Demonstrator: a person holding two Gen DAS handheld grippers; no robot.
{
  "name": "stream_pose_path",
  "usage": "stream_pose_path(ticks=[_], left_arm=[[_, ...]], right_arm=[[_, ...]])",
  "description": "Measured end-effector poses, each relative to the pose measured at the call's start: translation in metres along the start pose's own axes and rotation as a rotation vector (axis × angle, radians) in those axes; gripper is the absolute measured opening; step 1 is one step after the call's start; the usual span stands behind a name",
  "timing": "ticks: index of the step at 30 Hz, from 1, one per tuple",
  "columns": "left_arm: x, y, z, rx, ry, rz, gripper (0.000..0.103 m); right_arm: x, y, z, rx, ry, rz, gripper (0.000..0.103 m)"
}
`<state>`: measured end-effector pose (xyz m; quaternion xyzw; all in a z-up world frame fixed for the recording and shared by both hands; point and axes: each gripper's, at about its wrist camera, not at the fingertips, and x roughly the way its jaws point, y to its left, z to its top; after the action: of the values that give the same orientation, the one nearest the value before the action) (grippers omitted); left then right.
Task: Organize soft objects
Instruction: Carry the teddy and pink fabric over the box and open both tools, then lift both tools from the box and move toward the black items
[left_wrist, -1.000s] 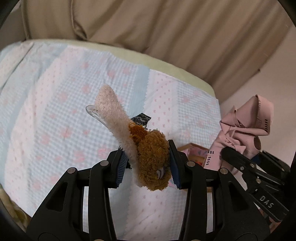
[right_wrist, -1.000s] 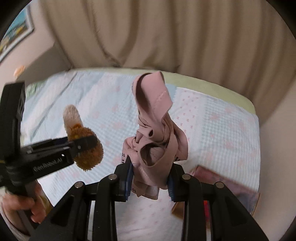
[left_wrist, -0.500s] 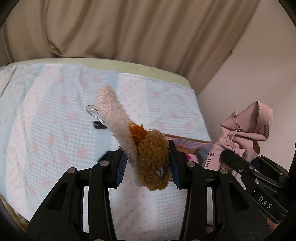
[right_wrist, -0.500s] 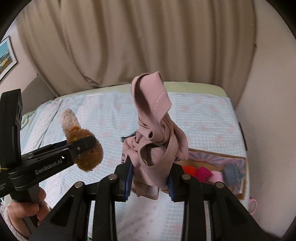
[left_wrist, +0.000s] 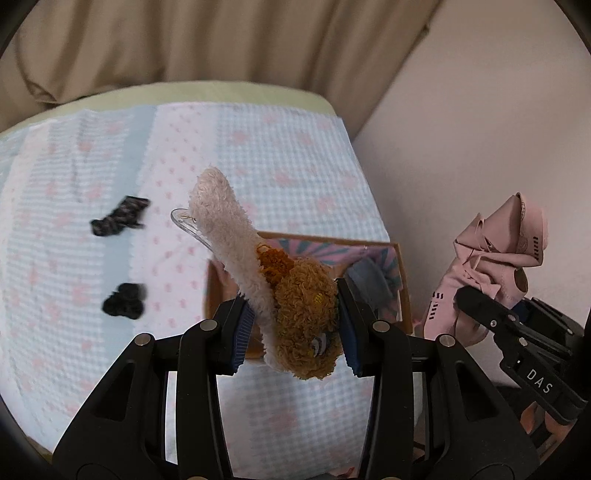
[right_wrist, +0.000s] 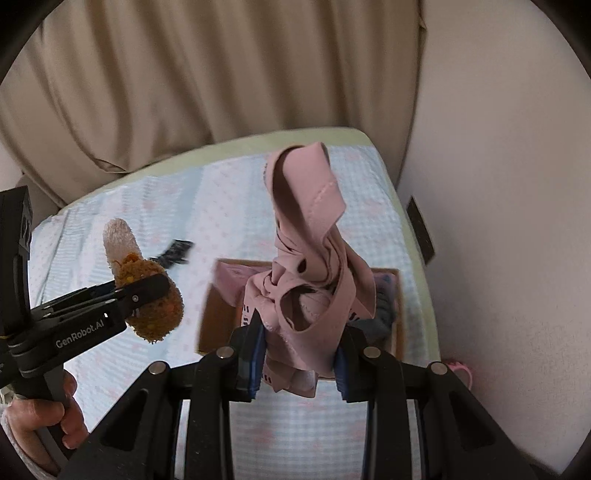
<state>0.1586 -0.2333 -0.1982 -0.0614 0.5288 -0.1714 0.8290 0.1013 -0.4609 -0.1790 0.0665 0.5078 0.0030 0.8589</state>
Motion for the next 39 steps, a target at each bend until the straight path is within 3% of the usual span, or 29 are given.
stream_pose_path(ticks=[4, 11, 18, 24, 26, 27, 28, 29, 30, 31, 32, 36, 39], left_arm=[[0.046, -0.016, 0.004, 0.025, 0.056, 0.017, 0.038], [0.129, -0.006, 0.014, 0.038, 0.148, 0.065, 0.038], [0.196, 0.009, 0.016, 0.044, 0.222, 0.108, 0.038], [0.226, 0.018, 0.011, 0.034, 0.286, 0.117, 0.038], [0.228, 0.018, 0.012, 0.039, 0.292, 0.105, 0.043], [0.226, 0.016, 0.014, 0.052, 0.281, 0.097, 0.054], [0.225, 0.013, 0.015, 0.072, 0.278, 0.103, 0.083], [0.225, 0.010, 0.016, 0.102, 0.279, 0.131, 0.097], [0.224, 0.007, 0.018, 0.126, 0.279, 0.157, 0.103], [0.219, 0.006, 0.018, 0.137, 0.259, 0.157, 0.103], [0.216, 0.005, 0.019, 0.143, 0.252, 0.150, 0.103], [0.206, 0.004, 0.017, 0.178, 0.255, 0.169, 0.103], [0.197, 0.009, 0.015, 0.145, 0.255, 0.147, 0.103]], right_arm=[[0.029, -0.025, 0.002, 0.025, 0.050, -0.005, 0.028], [0.098, -0.050, -0.002, 0.063, 0.147, 0.009, 0.028], [0.159, -0.046, -0.018, 0.038, 0.236, 0.041, 0.028], [0.190, -0.045, -0.037, 0.027, 0.296, 0.079, 0.028], [0.197, -0.044, -0.040, 0.031, 0.318, 0.098, 0.028], [0.200, -0.044, -0.041, 0.028, 0.320, 0.103, 0.029], [0.204, -0.042, -0.042, 0.014, 0.327, 0.115, 0.033], [0.207, -0.041, -0.043, 0.002, 0.337, 0.126, 0.040], [0.210, -0.040, -0.045, -0.009, 0.348, 0.130, 0.059], [0.211, -0.039, -0.046, -0.015, 0.353, 0.134, 0.086], [0.211, -0.039, -0.048, -0.022, 0.353, 0.142, 0.099], [0.202, -0.044, -0.054, -0.014, 0.328, 0.165, 0.103], [0.194, -0.049, -0.055, 0.021, 0.305, 0.178, 0.103]])
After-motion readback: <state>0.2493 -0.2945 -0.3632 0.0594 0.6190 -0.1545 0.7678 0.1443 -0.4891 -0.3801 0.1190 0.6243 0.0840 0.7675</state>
